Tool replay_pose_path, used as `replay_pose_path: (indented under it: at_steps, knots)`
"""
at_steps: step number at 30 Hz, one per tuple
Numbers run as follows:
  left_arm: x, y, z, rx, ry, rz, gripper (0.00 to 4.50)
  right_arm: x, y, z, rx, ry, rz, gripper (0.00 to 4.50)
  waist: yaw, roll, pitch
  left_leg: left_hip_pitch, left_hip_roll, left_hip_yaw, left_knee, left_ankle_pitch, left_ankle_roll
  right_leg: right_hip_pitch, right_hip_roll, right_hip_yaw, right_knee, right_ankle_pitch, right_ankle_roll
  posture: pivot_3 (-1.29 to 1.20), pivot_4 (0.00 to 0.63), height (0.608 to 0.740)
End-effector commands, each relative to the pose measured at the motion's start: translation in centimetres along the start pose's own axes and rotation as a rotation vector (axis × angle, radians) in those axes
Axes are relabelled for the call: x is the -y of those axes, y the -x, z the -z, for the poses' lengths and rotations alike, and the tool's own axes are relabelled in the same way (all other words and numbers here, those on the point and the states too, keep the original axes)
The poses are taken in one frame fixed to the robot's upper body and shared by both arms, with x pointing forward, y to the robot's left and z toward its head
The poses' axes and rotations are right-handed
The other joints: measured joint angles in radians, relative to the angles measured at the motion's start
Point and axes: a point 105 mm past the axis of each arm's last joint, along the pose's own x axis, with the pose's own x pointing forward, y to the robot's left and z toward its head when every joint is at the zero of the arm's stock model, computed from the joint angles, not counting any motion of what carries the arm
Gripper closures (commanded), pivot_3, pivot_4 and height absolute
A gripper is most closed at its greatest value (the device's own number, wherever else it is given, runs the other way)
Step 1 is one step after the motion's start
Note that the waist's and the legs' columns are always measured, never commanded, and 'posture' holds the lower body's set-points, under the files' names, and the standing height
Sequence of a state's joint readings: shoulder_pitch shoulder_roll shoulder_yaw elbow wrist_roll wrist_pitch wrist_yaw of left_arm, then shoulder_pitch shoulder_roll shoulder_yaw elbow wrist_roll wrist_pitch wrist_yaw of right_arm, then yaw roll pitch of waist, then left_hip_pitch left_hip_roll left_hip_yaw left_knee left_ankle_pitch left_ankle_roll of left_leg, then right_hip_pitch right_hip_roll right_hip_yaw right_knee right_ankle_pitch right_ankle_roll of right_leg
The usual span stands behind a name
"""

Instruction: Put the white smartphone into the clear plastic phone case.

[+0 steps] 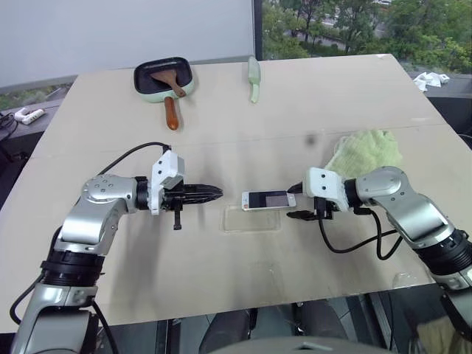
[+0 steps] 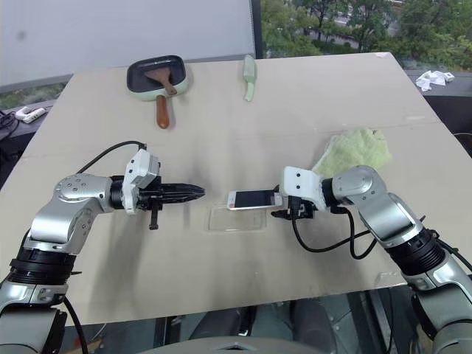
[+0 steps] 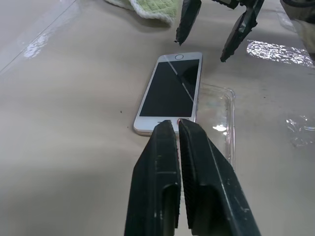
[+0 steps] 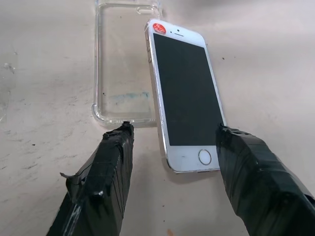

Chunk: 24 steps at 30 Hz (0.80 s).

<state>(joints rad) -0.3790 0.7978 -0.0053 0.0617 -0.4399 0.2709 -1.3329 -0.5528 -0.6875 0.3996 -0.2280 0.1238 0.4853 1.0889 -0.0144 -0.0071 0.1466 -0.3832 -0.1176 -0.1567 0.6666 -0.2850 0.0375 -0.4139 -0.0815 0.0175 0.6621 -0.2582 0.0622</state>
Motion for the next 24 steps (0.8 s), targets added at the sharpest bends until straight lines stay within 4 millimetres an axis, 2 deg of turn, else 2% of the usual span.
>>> replay_pose_path:
  at_steps: [1, 4, 5, 6, 14, 24]
  knots:
    - [-0.1, 0.5, -0.5, 0.005, -0.042, 0.005, 4.43, 0.2, 0.8, -1.2, 0.045, -0.035, 0.003, 1.67, 0.000, 0.000, 0.000, 0.000, 0.000, 0.000, 0.000, 0.000, 0.000, 0.000, 0.000, 0.000, 0.000, 0.000, 0.000, 0.00, 0.150, 0.740]
    - [0.1, 0.8, -0.3, 0.000, -0.043, 0.009, 4.50, 0.8, 0.9, -1.1, 0.070, -0.120, 0.009, 0.82, 0.000, 0.000, 0.000, 0.000, 0.000, 0.000, 0.000, 0.000, 0.000, 0.000, 0.000, 0.000, 0.000, 0.000, 0.000, 0.00, 0.150, 0.740]
    - [0.2, 0.9, -0.3, -0.002, -0.041, 0.012, 4.50, 0.9, 0.8, -0.9, 0.067, -0.136, 0.003, 0.22, 0.000, 0.000, 0.000, 0.000, 0.000, 0.000, 0.000, 0.000, 0.000, 0.000, 0.000, 0.000, 0.000, 0.000, 0.000, 0.00, 0.150, 0.740]
    - [0.3, 1.0, -0.2, -0.003, -0.040, 0.015, 4.50, 1.1, 0.7, -0.7, 0.066, -0.145, 0.001, 0.09, 0.000, 0.000, 0.000, 0.000, 0.000, 0.000, 0.000, 0.000, 0.000, 0.000, 0.000, 0.000, 0.000, 0.000, 0.000, 0.00, 0.150, 0.740]
    - [1.1, 1.4, 0.0, -0.026, -0.045, 0.038, 4.50, 2.9, -1.2, 0.8, 0.061, -0.237, -0.067, 0.09, -0.002, 0.000, 0.000, 0.000, 0.000, 0.000, 0.000, 0.000, 0.000, 0.000, 0.000, 0.000, 0.000, 0.000, 0.000, 0.00, 0.150, 0.740]
    - [1.8, 1.5, -0.1, -0.032, -0.051, 0.035, 4.50, 3.6, -2.6, 2.8, -0.010, -0.301, -0.173, 0.09, -0.008, 0.000, 0.000, 0.001, 0.000, 0.001, 0.000, 0.000, 0.000, 0.000, 0.000, 0.001, 0.001, 0.000, 0.000, 0.00, 0.150, 0.740]
